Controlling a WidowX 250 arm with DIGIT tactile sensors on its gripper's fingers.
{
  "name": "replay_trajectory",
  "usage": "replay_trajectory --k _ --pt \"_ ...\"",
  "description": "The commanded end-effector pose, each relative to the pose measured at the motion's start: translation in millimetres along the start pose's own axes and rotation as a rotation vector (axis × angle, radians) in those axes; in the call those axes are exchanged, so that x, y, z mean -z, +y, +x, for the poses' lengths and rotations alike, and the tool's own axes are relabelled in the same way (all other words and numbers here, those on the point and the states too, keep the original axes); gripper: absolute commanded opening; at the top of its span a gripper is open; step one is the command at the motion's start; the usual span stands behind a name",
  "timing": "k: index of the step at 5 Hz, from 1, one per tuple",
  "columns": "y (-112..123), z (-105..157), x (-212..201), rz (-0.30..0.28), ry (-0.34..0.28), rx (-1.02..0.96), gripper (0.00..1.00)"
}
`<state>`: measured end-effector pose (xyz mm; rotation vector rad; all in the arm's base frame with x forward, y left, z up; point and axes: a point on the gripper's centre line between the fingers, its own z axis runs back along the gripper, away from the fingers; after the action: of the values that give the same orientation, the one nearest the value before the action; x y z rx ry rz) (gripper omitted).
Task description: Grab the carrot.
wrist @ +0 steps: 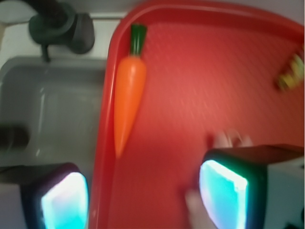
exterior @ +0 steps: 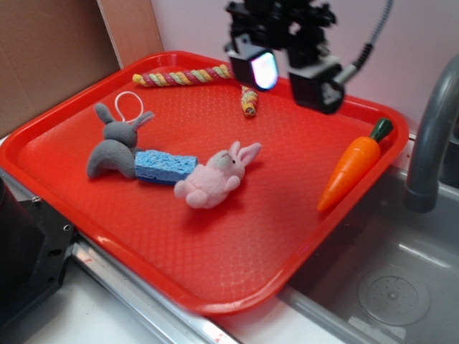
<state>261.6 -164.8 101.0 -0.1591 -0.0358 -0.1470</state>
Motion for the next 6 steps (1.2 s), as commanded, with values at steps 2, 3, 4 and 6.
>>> replay_trajectory --k 2,3,4,6 --pt "-4 52 50 0.117 -0.076 -0.006 1.00" --pt "-11 55 55 0.097 -0.053 0.016 1.00" --pt "-10 54 56 0.086 -0.030 0.020 1.00" --pt "11 22 51 0.119 0.000 -0.006 0.80"
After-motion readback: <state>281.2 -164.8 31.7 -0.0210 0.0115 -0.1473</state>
